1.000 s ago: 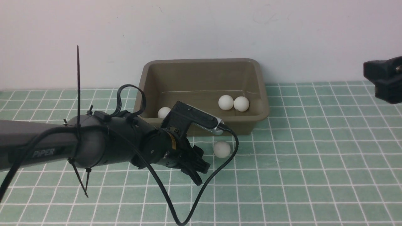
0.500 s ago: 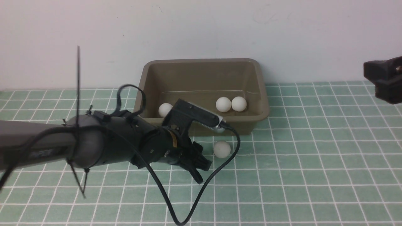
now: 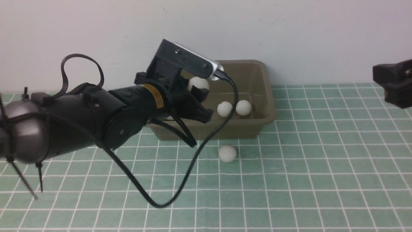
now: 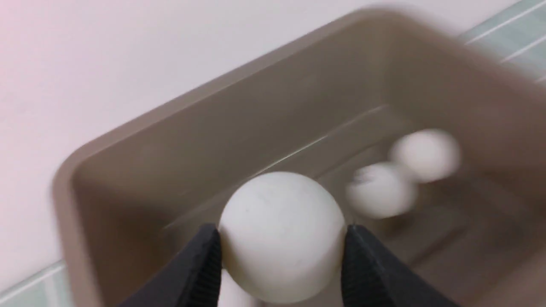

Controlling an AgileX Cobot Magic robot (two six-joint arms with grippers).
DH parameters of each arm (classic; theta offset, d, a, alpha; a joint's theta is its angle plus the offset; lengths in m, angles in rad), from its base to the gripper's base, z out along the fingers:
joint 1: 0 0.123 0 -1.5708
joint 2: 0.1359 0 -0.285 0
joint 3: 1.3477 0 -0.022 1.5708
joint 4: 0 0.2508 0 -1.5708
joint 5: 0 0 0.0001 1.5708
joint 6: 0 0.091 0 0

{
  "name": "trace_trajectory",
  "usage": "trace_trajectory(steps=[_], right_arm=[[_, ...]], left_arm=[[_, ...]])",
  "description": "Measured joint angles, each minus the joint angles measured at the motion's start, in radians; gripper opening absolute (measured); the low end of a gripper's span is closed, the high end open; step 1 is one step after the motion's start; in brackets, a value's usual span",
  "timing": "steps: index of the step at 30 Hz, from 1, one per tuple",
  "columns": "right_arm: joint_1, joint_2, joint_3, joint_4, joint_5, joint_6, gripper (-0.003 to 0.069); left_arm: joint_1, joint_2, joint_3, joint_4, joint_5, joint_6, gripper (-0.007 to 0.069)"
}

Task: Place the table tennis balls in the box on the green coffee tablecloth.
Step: 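Drop the ball into the bin, then reach for and grasp a ping pong ball on the table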

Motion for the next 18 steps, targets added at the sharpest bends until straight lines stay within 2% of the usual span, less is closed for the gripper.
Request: trace_trajectory(steps=[3,5,8,13,18], right_arm=[[0.000,0.000,0.000,0.000,-0.005,0.000,0.0472],[0.000,0.000,0.000,0.000,-0.005,0.000,0.0472],[0.000,0.000,0.000,0.002,-0.015,-0.012,0.0472],[0.011,0.000,0.000,0.070,-0.036,-0.045,0.0472],[0.126,0.033,0.000,0.155,-0.048,-0.138,0.0472]], left_arm=[[0.041,0.087,-0.066,0.057,0.007,-0.006,0.0381],[0.038,0.116,-0.105,0.074,0.066,-0.041,0.0481],[0.018,0.103,-0.157,0.080,0.187,-0.064,0.0556],[-0.022,-0.022,-0.173,0.080,0.439,-0.071,0.0540],[-0.092,-0.231,-0.173,0.049,0.659,-0.072,0.0477]])
